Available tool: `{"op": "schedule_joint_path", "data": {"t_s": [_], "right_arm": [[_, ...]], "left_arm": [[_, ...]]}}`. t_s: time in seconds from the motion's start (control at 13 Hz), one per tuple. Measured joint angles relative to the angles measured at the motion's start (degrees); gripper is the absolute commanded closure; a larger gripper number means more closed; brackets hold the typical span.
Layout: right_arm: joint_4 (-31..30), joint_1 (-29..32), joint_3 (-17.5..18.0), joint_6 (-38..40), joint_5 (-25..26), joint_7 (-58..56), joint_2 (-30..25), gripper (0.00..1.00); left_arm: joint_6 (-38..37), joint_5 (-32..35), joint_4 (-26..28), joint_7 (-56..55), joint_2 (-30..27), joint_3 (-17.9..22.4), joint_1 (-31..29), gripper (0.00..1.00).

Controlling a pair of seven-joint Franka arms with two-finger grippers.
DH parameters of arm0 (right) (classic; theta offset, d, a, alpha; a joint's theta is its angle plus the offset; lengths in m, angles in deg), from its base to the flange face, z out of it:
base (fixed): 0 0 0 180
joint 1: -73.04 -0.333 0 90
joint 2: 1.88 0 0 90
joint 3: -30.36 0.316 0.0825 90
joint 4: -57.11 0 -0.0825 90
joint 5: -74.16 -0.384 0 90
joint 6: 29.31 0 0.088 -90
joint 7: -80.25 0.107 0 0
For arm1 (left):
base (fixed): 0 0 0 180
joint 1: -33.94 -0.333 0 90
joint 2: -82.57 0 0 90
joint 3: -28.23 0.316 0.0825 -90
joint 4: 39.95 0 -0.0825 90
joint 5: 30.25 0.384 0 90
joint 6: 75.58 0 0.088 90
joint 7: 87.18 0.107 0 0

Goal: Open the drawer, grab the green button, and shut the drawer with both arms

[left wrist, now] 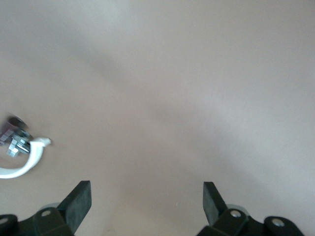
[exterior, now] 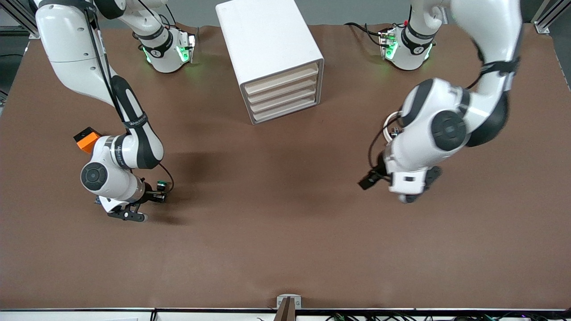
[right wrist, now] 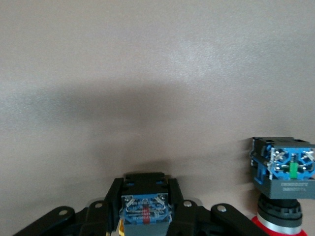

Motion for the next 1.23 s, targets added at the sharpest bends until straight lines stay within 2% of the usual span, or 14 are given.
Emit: {"op": "schedule_joint_path", "data": {"t_s": [0.08,0.15,0.23,0.54,0.69,0.92,1.23], "right_arm": [[0.0,-0.1,0.0,0.0,0.0,0.1,0.0,0.93],[0.0,-0.1,0.0,0.0,0.0,0.1,0.0,0.29],[0.0,0.0,-0.1,0.0,0.0,0.2,0.0,0.0],[0.8,0.1,-0.3,0.1,0.0,0.7,0.0,0.0],[2.8,0.2,-0.4,3.6,0.0,0.7,0.0,0.0],[8.4,0.3,-0.7,15.2,0.0,0.4,-2.1,0.0],[15.2,1.7,-0.9,34.7,0.2,-3.1,-10.5,0.0]], "left_arm": [[-1.2,0.9,-0.1,1.7,-2.0,0.0,-1.7,0.0],[-2.8,2.2,-0.1,4.8,-3.8,0.0,-3.0,0.0],[-4.7,3.5,-0.2,7.9,-5.6,0.0,-3.9,0.0],[-12.3,4.7,-0.3,21.0,-12.2,0.0,-8.7,0.0],[-15.7,4.7,-0.3,28.3,-15.2,0.0,-10.3,0.0],[-19.7,4.7,-0.1,38.2,-18.2,0.0,-11.9,0.0],[-22.8,4.7,1.8,47.3,-22.2,1.2,-13.4,0.0]]}}
